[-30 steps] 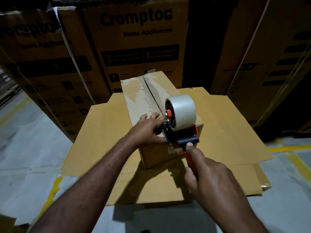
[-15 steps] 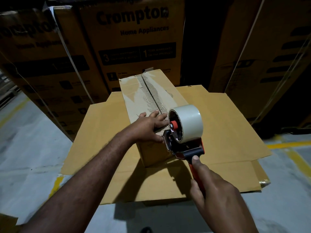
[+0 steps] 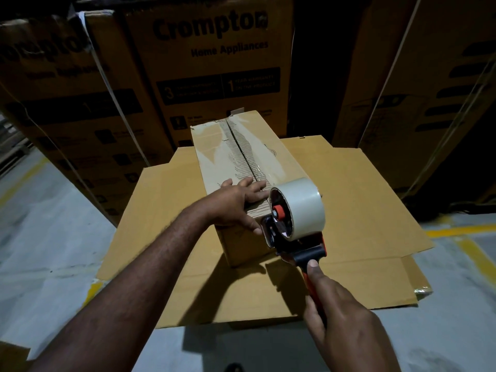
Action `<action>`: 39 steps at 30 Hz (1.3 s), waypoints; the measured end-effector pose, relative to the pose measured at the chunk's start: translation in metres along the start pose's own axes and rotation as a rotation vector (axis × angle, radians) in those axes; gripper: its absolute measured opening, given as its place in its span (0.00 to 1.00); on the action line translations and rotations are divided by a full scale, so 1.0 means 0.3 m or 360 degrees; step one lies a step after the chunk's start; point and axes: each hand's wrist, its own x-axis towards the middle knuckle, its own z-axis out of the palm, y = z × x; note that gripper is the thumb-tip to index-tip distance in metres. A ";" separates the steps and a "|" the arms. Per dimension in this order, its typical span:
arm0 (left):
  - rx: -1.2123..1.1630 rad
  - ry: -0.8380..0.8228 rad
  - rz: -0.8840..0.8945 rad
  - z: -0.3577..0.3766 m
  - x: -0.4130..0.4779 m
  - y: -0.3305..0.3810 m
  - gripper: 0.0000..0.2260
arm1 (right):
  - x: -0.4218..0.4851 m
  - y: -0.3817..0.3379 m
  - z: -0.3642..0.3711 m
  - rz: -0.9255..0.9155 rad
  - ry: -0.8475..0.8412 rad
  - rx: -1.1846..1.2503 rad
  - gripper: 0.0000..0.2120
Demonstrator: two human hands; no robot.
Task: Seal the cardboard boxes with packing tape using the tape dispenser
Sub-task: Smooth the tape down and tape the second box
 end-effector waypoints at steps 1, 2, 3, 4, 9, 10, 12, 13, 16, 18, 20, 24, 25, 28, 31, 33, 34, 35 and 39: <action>-0.0041 -0.0039 -0.0008 -0.013 -0.001 0.003 0.42 | 0.001 -0.001 0.006 0.0003 0.0005 -0.0004 0.44; -0.0095 -0.0075 -0.0027 -0.027 -0.005 0.011 0.40 | 0.003 -0.002 0.011 0.0006 0.0012 -0.0018 0.44; -0.0138 -0.0105 -0.0053 -0.036 -0.009 0.020 0.38 | 0.006 -0.001 0.014 0.0008 0.0019 -0.0038 0.44; -0.0158 -0.0110 -0.0046 -0.035 -0.008 0.021 0.35 | 0.009 0.000 0.017 0.0008 0.0025 -0.0056 0.44; -0.0384 -0.0145 0.0099 0.010 -0.006 0.011 0.33 | 0.015 0.009 0.020 -0.0007 0.0047 -0.0090 0.43; -0.0455 -0.0170 0.0074 0.009 -0.009 0.014 0.35 | 0.017 0.008 0.019 -0.0015 0.0043 -0.0101 0.43; -0.0418 -0.0165 0.0055 0.007 -0.005 0.022 0.36 | 0.023 0.004 0.016 -0.0015 0.0037 -0.0128 0.44; -0.0378 -0.0139 0.0043 0.008 -0.003 0.027 0.33 | 0.026 0.001 0.015 -0.0014 0.0036 -0.0144 0.44; -0.0372 -0.0125 0.0015 0.014 -0.004 0.031 0.27 | 0.034 -0.006 0.013 -0.0040 0.0011 -0.0183 0.45; -0.0376 -0.0155 0.0004 -0.004 -0.026 0.048 0.26 | 0.030 -0.008 0.013 -0.0054 -0.0019 -0.0204 0.45; -0.0392 -0.0186 -0.0042 -0.020 -0.039 0.058 0.25 | 0.029 -0.005 0.007 -0.0072 -0.0050 -0.0259 0.46; 0.0015 -0.0032 -0.0077 0.030 -0.019 0.073 0.32 | 0.024 0.030 0.018 -0.0029 -0.0170 -0.0380 0.48; 0.0176 0.0065 -0.0061 0.055 -0.017 0.068 0.36 | 0.013 0.036 0.030 -0.0003 -0.0188 -0.0344 0.47; 0.0143 0.0063 -0.0019 0.068 -0.017 0.028 0.43 | -0.021 0.032 0.050 0.0012 -0.0183 -0.0121 0.41; 0.0020 -0.0044 0.0007 0.039 -0.029 0.035 0.45 | -0.014 0.022 0.040 0.0011 -0.0172 0.0033 0.37; -0.0026 -0.0138 0.0025 0.020 -0.026 0.043 0.44 | -0.002 0.013 0.020 0.0034 -0.0145 0.0056 0.37; -0.0087 -0.0196 0.0055 0.009 -0.027 0.043 0.41 | 0.004 0.010 0.012 0.0039 -0.0134 0.0049 0.37; -0.0208 -0.0224 0.0078 -0.002 -0.030 0.039 0.36 | 0.009 0.007 0.006 0.0034 -0.0129 0.0043 0.37; -0.0598 -0.0041 -0.0003 0.000 -0.020 0.031 0.21 | 0.020 0.004 -0.052 0.0069 -0.0109 -0.0038 0.38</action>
